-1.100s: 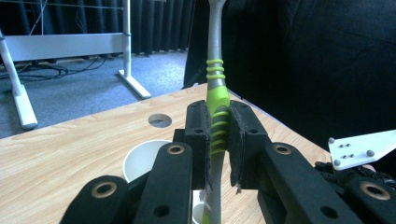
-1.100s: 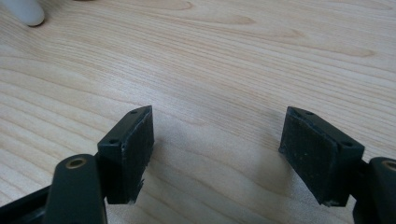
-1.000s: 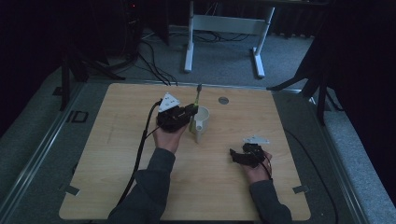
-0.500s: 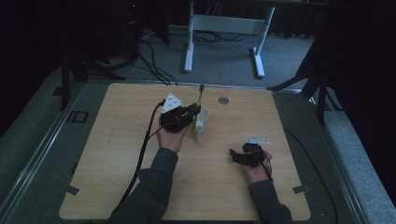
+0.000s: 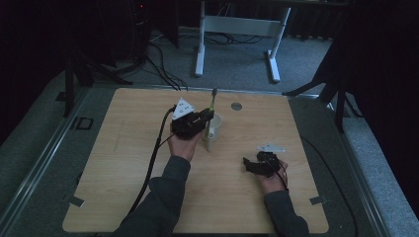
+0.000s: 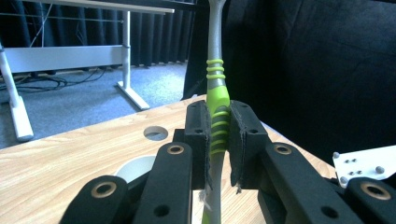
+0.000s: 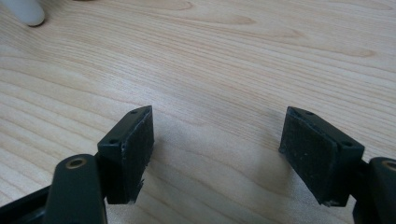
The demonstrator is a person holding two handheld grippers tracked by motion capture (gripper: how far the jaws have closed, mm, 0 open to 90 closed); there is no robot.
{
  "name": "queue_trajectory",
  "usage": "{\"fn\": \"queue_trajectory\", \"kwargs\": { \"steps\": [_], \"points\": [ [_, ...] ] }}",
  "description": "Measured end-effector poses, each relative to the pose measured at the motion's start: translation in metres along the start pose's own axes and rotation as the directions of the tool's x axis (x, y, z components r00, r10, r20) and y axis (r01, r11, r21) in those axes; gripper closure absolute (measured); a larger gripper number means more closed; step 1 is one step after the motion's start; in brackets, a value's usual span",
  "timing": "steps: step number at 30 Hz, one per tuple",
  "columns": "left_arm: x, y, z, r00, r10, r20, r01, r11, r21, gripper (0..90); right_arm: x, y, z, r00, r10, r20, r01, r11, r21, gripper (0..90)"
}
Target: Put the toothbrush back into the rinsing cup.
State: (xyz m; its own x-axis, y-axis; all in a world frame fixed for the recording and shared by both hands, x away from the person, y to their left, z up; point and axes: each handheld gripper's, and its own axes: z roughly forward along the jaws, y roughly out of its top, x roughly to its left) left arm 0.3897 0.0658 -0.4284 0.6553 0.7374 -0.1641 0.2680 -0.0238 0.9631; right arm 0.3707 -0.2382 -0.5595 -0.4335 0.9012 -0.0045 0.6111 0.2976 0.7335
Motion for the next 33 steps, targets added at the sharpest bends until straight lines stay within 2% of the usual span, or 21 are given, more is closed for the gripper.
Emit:
{"fn": "queue_trajectory", "kwargs": {
  "steps": [18,33],
  "points": [
    [0.000,-0.002,0.006,0.9997,-0.025,0.002,0.025,0.9995,-0.018,79.2,0.000,0.000,0.000,1.0000,-0.001,-0.001,0.001,1.000,0.000,25.7],
    [0.000,-0.007,0.015,0.9998,-0.016,-0.013,0.016,0.9997,-0.019,79.1,0.000,0.000,0.000,1.0000,-0.001,-0.001,0.001,1.000,0.000,25.6]
  ]
}}
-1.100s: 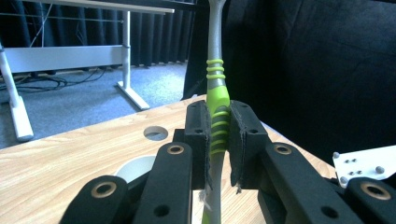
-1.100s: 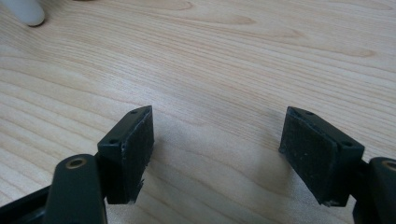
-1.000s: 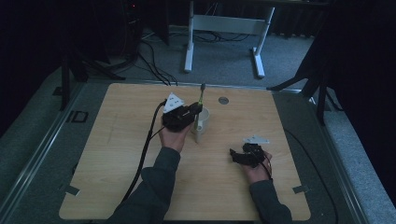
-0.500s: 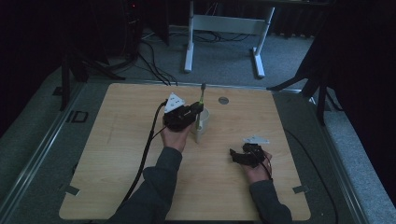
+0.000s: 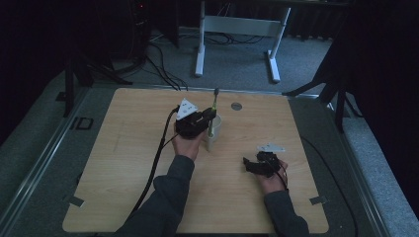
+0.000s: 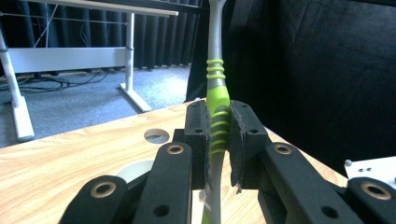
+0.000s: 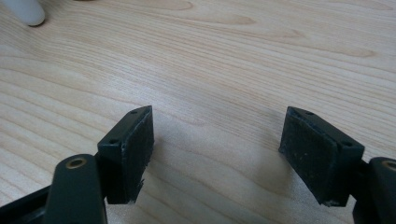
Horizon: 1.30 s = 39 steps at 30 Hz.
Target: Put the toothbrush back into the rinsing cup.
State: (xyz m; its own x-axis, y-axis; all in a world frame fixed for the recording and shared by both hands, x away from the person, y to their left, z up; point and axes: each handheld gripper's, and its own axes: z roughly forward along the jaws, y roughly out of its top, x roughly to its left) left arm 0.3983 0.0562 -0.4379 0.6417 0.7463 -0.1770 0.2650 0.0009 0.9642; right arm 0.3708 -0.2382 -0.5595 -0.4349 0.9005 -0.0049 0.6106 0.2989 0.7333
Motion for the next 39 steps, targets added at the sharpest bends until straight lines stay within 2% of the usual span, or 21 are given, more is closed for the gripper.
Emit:
{"fn": "queue_trajectory", "kwargs": {
  "steps": [21,27,32,33,35,37,39],
  "points": [
    [-0.001,-0.008,0.010,0.9991,0.040,-0.012,-0.040,0.9988,0.030,78.9,0.000,0.000,0.000,1.0000,0.000,-0.001,0.000,1.000,0.000,25.7],
    [-0.002,-0.012,0.011,0.9993,0.036,-0.009,-0.036,0.9986,0.039,78.6,0.000,0.000,0.000,1.0000,-0.001,0.000,0.001,1.000,0.000,25.6],
    [-0.002,-0.017,0.011,0.9995,0.032,-0.004,-0.031,0.9979,0.057,78.2,0.000,0.000,0.000,1.0000,0.001,-0.001,-0.001,1.000,0.000,25.6],
    [-0.004,-0.021,0.011,0.9995,0.033,0.004,-0.033,0.9961,0.081,78.2,0.000,0.000,0.000,1.0000,0.001,-0.001,-0.001,1.000,0.000,25.6],
    [-0.007,-0.025,0.009,0.9993,0.036,-0.011,-0.035,0.9929,0.114,64.7,0.000,0.000,0.000,1.0000,0.000,0.000,0.000,1.000,0.000,25.6],
    [-0.012,-0.032,0.005,0.9979,0.052,-0.037,-0.047,0.9899,0.134,46.7,0.000,0.000,0.000,1.0000,0.000,0.000,0.000,1.000,0.000,25.6],
    [-0.014,-0.038,0.001,0.9969,0.067,-0.042,-0.060,0.9875,0.145,37.2,0.000,0.000,0.000,1.0000,-0.001,-0.001,0.001,1.000,0.001,25.6]
  ]
}}
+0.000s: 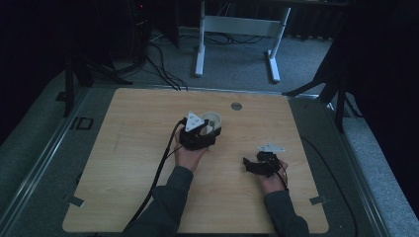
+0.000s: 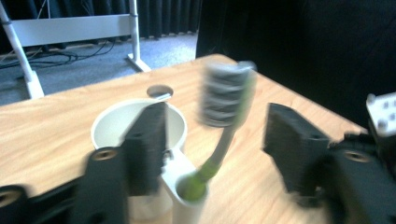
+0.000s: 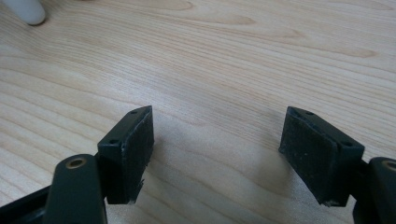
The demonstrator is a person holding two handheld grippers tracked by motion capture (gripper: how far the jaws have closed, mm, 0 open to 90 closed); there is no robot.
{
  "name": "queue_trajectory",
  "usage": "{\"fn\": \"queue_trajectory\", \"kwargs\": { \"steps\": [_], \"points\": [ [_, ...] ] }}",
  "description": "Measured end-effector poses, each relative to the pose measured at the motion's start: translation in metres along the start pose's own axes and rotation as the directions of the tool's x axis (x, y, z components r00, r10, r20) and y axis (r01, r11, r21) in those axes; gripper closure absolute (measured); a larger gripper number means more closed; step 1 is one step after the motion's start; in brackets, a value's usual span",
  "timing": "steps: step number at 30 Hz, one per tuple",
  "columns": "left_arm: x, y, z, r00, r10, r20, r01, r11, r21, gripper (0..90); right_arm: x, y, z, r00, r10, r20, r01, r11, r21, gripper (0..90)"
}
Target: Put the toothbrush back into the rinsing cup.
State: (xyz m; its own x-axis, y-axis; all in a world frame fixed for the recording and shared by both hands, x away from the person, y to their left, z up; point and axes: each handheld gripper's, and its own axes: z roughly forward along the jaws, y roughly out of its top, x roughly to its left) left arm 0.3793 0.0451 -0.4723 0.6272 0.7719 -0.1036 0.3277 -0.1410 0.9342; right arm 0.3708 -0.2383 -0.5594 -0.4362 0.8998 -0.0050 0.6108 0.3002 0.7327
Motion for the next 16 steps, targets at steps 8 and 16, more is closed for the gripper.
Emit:
{"fn": "queue_trajectory", "kwargs": {
  "steps": [8,16],
  "points": [
    [0.000,-0.012,-0.007,0.9998,0.019,0.006,-0.019,0.9996,0.020,30.0,0.000,0.000,0.000,1.0000,0.002,0.000,-0.002,1.000,-0.001,25.7],
    [0.008,-0.021,-0.018,0.9995,0.018,-0.026,-0.016,0.9983,0.056,29.2,0.000,0.000,0.000,1.0000,0.001,0.000,-0.001,1.000,-0.002,25.6]
  ]
}}
